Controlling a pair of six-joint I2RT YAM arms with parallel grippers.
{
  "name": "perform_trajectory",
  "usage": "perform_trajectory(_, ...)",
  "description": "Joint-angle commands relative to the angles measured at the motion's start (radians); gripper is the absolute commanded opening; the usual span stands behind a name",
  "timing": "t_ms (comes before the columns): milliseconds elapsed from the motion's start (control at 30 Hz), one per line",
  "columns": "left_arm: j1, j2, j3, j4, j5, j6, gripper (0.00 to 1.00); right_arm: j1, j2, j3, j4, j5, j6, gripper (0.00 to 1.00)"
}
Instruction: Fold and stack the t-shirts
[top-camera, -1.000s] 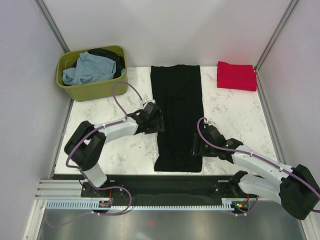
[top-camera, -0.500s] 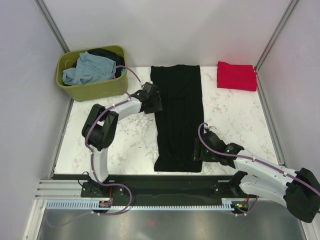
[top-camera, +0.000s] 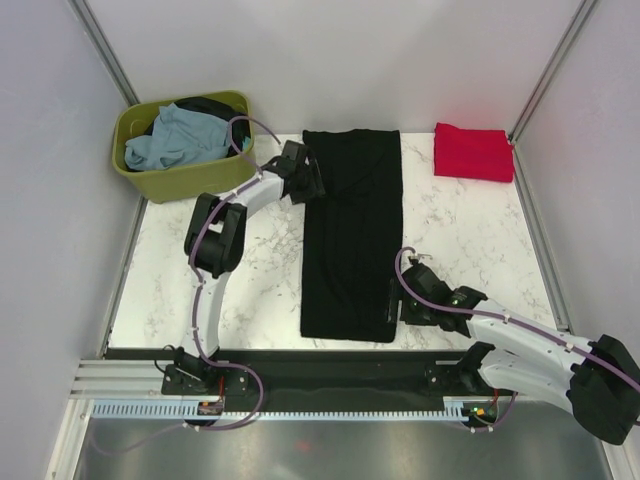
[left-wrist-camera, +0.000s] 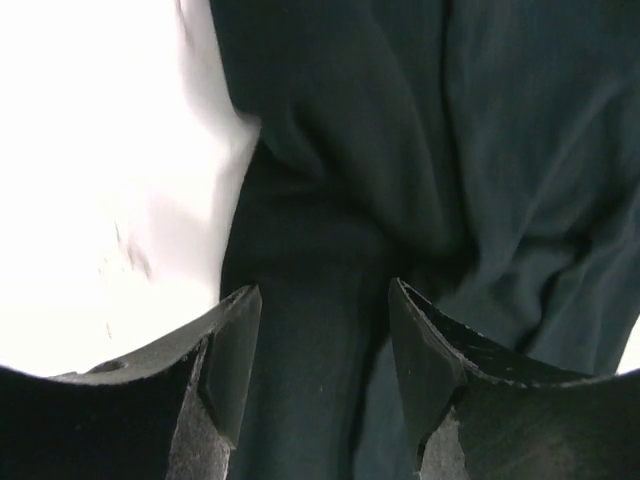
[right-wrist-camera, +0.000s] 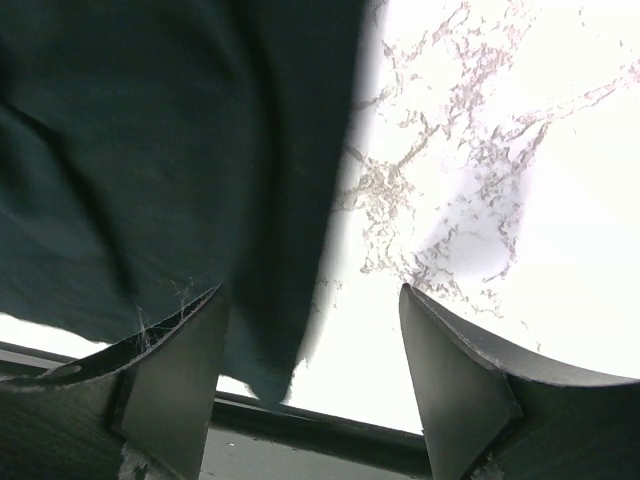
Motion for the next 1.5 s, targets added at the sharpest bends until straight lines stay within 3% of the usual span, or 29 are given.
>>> perform_trajectory(0, 0.054, 0.132, 0.197, -0.145, 0.020, 0.093, 0.63, 0.006, -0.003, -0.001, -0.001, 0.014, -0.009, 0.77)
perform_trajectory(133, 0.088, 0.212, 0.341, -0.217, 0.074, 0.116, 0.64, 0.005, 0.010, 0.007, 0.001, 0.015, -0.012, 0.77)
perform_trajectory(267, 0.085, 0.133, 0.279, -0.213, 0.133, 0.097, 0.70, 0.006, 0.007, 0.010, 0.001, 0.014, -0.011, 0.77)
perform_trajectory(433, 0.083, -0.103, 0.119, -0.214, 0.106, 0.094, 0.75, 0.022, -0.049, 0.007, 0.056, -0.080, 0.009, 0.77)
perform_trajectory(567, 0.083, -0.325, -0.021, -0.219, 0.023, 0.093, 0.77, 0.074, -0.076, -0.056, 0.255, -0.187, 0.092, 0.78)
perform_trajectory(767, 0.083, -0.600, -0.216, -0.230, -0.081, 0.107, 0.79, 0.137, 0.016, -0.137, 0.466, -0.221, 0.193, 0.76)
perform_trajectory(967, 0.083, -0.754, -0.469, -0.224, -0.072, 0.070, 0.79, 0.192, 0.153, -0.159, 0.602, -0.203, 0.217, 0.72)
perform_trajectory(1067, 0.082, -0.837, -0.628, -0.175, -0.058, 0.047, 0.79, 0.194, 0.202, -0.148, 0.601, -0.198, 0.207, 0.56)
perform_trajectory(1100, 0.082, -0.855, -0.667, -0.158, -0.035, 0.045, 0.79, 0.194, 0.202, -0.143, 0.585, -0.178, 0.204, 0.42)
perform_trajectory(1167, 0.082, -0.900, -0.765, -0.139, -0.015, 0.042, 0.78, 0.192, 0.181, -0.140, 0.503, -0.146, 0.192, 0.26)
perform_trajectory(1200, 0.071, -0.913, -0.794, -0.136, -0.008, 0.035, 0.77, 0.192, 0.138, -0.139, 0.460, -0.105, 0.187, 0.02)
perform_trajectory(1300, 0.019, -0.966, -0.905, -0.127, 0.000, 0.006, 0.75, 0.204, 0.006, -0.142, 0.285, -0.045, 0.175, 0.00)
perform_trajectory(1467, -0.196, -1.077, -1.052, -0.128, -0.047, -0.094, 0.75, 0.206, -0.167, -0.171, 0.088, 0.001, 0.190, 0.00)
